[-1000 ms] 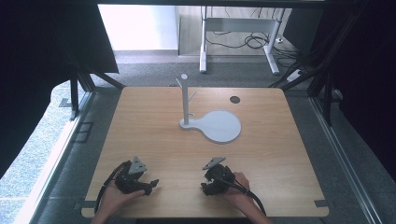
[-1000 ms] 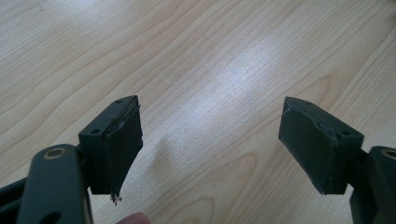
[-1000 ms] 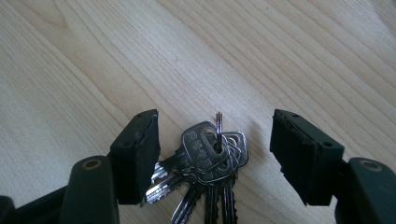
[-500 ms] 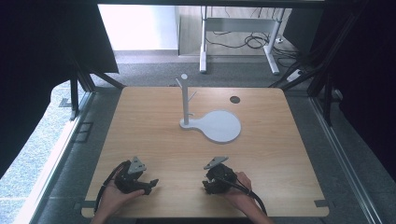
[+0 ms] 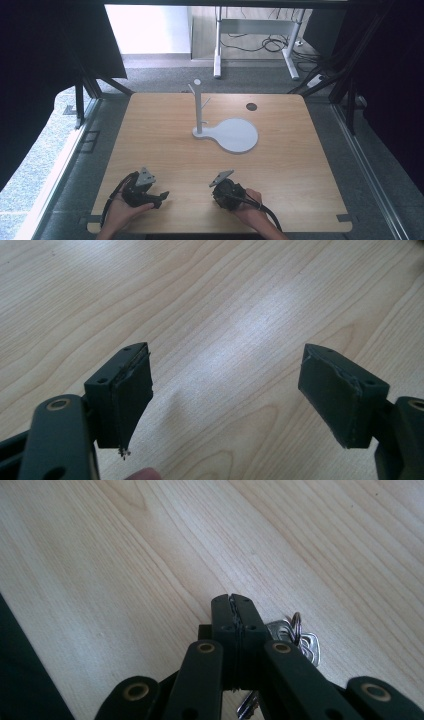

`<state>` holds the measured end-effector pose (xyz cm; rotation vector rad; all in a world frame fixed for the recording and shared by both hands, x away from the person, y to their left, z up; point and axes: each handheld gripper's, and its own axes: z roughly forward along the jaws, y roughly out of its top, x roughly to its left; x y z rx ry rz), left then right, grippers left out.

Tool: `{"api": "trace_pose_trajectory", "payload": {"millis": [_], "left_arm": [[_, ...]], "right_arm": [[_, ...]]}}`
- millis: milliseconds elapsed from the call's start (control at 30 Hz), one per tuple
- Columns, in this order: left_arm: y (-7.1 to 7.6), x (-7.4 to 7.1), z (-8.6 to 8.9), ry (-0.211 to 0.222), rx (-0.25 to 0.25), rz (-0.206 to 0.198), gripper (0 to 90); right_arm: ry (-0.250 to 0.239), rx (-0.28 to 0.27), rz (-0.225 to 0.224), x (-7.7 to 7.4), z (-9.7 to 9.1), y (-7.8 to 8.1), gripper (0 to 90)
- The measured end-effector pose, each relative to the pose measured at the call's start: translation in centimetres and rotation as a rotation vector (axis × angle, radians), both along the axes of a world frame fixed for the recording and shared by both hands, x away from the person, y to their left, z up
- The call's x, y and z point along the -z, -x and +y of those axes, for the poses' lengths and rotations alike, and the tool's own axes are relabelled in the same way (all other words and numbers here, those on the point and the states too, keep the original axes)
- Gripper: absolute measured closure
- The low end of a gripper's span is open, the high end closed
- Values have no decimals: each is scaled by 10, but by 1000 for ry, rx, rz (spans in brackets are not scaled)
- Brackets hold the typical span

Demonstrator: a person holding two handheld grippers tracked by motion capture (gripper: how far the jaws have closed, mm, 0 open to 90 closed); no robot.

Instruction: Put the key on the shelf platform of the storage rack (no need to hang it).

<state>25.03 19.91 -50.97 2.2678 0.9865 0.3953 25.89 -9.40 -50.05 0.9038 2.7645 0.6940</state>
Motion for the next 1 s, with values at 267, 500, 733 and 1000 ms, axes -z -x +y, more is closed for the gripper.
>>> {"api": "trace_pose_trajectory", "payload": {"millis": [267, 500, 733, 1000], "left_arm": [[0, 0, -1, -3, -1, 0, 218], [0, 0, -1, -4, 2, 1, 218], [0, 1, -2, -8, 5, 3, 218], [0, 1, -2, -5, 2, 3, 218]], "right_arm": [[31, -5, 25, 7, -3, 2, 897], [55, 5, 18, 5, -14, 7, 898], [59, 23, 13, 0, -26, 8, 897], [29, 20, -9, -17, -20, -4, 788]]}}
